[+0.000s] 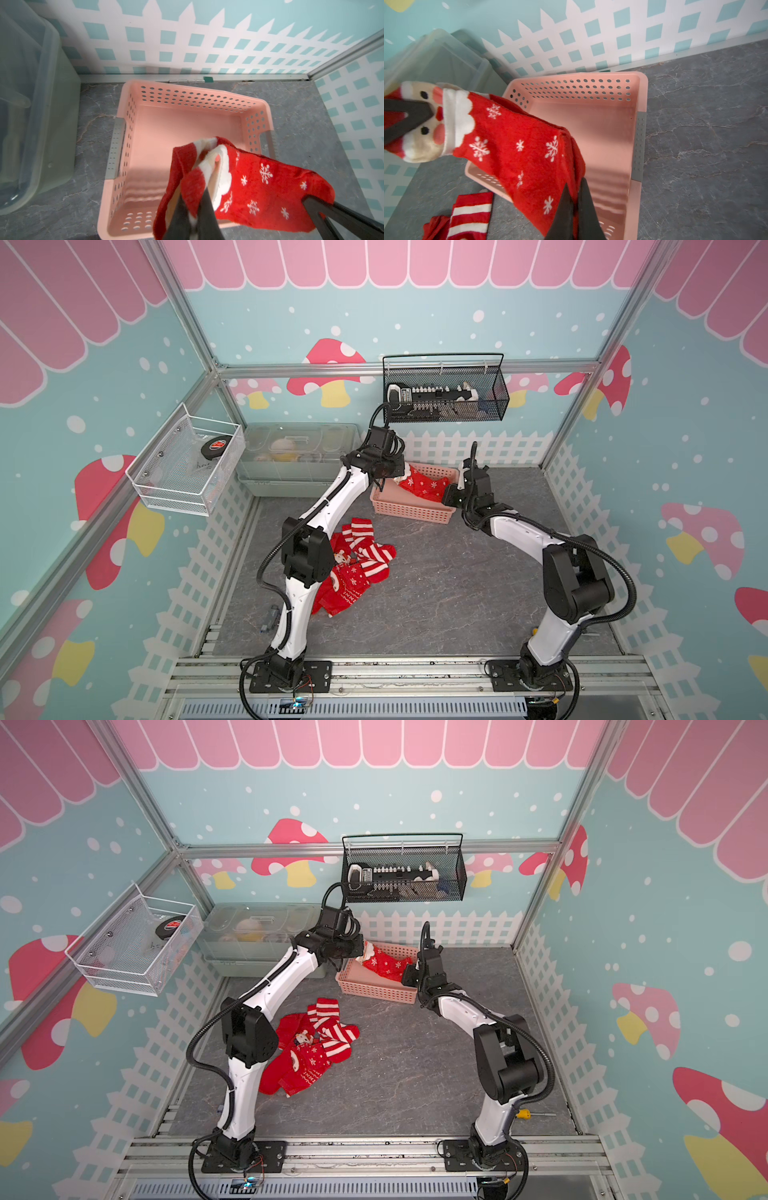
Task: Place the socks together as a pair
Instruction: Place a pair of socks in the bin.
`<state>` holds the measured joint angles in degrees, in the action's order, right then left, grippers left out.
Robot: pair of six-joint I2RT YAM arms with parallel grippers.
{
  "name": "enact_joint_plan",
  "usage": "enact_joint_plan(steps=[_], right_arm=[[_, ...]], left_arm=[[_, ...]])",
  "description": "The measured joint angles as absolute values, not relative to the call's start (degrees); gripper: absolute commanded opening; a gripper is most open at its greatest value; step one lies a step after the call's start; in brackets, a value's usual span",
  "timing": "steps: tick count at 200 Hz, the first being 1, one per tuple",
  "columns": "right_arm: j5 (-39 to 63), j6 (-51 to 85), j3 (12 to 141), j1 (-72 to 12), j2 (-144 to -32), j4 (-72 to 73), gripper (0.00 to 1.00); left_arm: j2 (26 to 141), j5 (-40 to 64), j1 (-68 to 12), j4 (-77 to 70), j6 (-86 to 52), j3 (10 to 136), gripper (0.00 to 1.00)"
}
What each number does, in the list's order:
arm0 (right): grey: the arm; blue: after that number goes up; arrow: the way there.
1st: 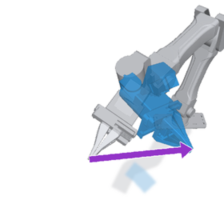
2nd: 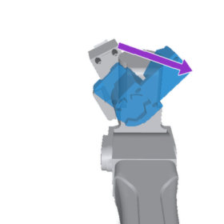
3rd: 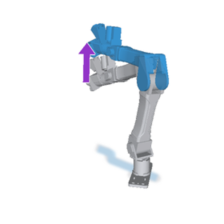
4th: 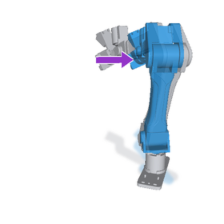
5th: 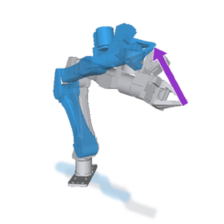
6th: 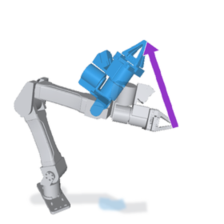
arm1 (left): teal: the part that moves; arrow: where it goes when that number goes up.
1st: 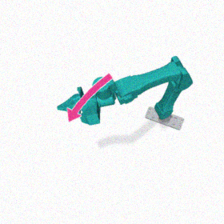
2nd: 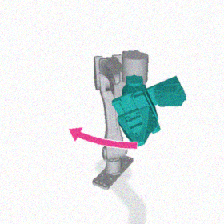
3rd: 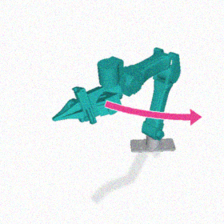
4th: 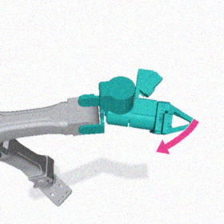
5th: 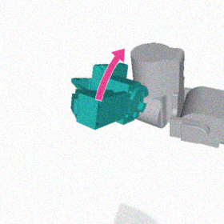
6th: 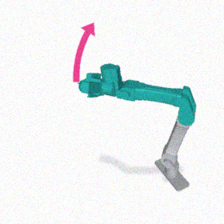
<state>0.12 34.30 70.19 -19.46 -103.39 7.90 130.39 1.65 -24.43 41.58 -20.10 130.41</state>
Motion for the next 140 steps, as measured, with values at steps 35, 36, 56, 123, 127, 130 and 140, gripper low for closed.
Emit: enact_joint_plan(steps=[35, 36, 56, 123, 127, 130, 140], right_arm=[[0.0, 33.6, 75.5, -19.4, -110.1, 7.7, 0.00], [0.0, 33.6, 75.6, -19.4, -110.2, 7.7, 0.00], [-0.6, 32.9, 77.4, -19.4, -112.5, 7.6, 0.00], [-2.5, 30.7, 80.7, -19.4, -116.3, 5.7, 0.36], [-2.4, 31.4, 80.8, -19.4, -116.4, 5.4, 0.41], [-2.2, 30.6, 80.9, -19.4, -116.4, 5.2, 0.45], [-2.0, 31.3, 81.3, -19.4, -116.4, 4.6, 0.54]], left_arm=[[135.5, 0.9, -24.4, 41.8, -19.0, 133.0, 0.00], [135.6, 0.9, -24.4, 41.9, -19.0, 133.1, 0.00], [138.2, -0.3, -24.6, 42.5, -18.1, 134.7, 0.00], [142.5, -2.7, -24.5, 44.7, -15.6, 139.9, 0.56], [142.6, -2.6, -24.5, 44.7, -15.4, 140.2, 0.61], [142.6, -2.3, -24.5, 44.8, -15.4, 140.6, 0.65], [142.7, -1.8, -24.5, 45.2, -15.3, 141.4, 0.74]])
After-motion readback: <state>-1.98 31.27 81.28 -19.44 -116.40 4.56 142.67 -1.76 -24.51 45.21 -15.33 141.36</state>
